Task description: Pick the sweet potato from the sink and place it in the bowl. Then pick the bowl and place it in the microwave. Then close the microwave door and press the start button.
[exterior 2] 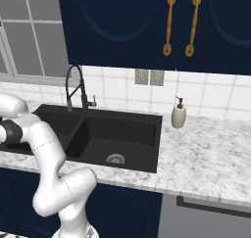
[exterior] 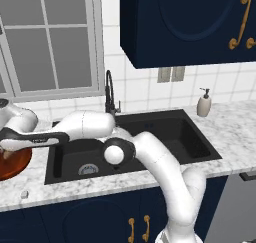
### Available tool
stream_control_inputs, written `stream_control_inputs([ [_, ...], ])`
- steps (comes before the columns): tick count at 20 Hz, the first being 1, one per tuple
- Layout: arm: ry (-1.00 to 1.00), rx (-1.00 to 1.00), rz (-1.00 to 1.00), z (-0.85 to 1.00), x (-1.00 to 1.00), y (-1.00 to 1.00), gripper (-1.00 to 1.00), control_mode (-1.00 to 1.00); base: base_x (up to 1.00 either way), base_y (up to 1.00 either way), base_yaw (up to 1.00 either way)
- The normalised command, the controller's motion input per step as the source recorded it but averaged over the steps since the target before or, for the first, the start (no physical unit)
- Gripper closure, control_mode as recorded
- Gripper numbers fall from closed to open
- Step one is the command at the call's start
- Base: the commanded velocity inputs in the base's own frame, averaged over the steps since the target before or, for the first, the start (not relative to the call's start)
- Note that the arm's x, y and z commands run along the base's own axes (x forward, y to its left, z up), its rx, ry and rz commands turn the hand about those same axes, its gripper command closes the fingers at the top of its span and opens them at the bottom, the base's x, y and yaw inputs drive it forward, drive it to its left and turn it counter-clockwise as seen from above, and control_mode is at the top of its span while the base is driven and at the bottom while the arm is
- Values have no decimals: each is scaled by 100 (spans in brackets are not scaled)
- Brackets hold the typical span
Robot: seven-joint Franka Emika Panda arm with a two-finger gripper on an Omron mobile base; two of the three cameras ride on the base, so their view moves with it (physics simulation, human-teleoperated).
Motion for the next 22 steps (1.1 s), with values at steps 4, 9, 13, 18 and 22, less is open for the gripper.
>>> stream_control_inputs([
  [4,0,8,0,6,-33,-100,-100,-100,0,0,0],
  [9,0,17,0,-11,-71,-100,-100,-100,0,0,0],
  [13,2,23,0,-56,-98,-100,-100,-100,0,0,0],
  [18,8,-11,7,-4,-82,-100,-100,-100,0,0,0],
  [22,24,-53,19,0,-63,-100,-100,-100,0,0,0],
])
